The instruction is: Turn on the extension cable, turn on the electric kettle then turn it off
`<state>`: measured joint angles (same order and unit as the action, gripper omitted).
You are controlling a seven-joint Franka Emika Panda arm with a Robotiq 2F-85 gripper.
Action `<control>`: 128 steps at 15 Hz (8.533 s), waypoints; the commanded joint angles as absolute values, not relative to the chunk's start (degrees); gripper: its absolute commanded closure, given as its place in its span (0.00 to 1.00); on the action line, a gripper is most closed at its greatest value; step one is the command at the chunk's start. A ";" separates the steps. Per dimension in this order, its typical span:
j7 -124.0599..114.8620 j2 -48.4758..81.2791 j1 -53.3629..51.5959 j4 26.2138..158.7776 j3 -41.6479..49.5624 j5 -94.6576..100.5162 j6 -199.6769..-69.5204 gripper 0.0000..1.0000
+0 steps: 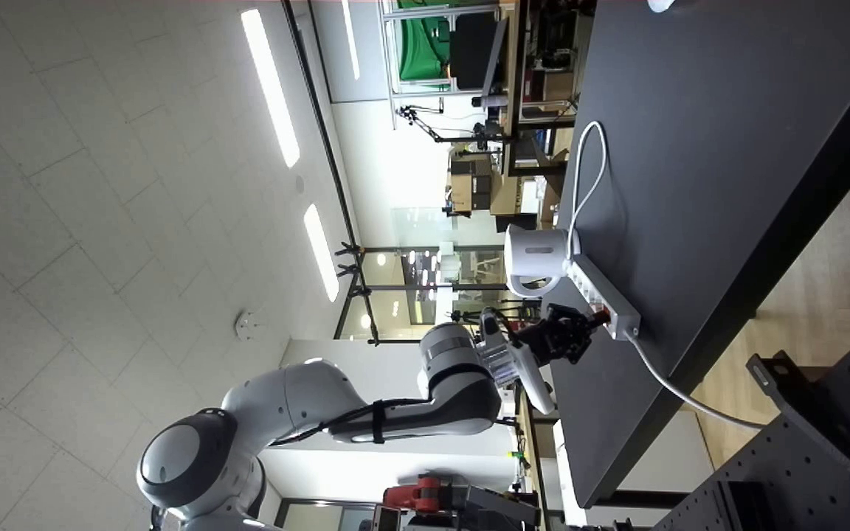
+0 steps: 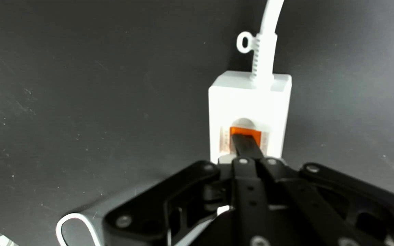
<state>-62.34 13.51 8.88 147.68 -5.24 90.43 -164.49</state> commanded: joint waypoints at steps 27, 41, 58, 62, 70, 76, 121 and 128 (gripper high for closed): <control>-58.71 24.95 20.52 142.35 5.55 92.46 -191.40 1.00; -45.13 13.12 14.23 149.41 -4.61 67.15 -171.86 1.00; -20.94 -3.10 13.69 148.40 -15.35 37.36 -154.10 1.00; -21.61 -2.37 14.00 148.54 -15.29 38.24 -155.41 0.99; -21.96 -2.60 14.32 149.21 -15.03 38.91 -156.08 1.00; -20.56 -1.95 14.78 147.98 -14.38 36.45 -158.15 1.00; -22.59 -1.22 -6.19 141.15 -0.21 31.17 -167.78 1.00; -31.61 5.82 -5.59 138.18 1.98 43.16 -163.67 1.00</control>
<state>-25.69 2.59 -5.68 140.24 0.75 37.18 -165.10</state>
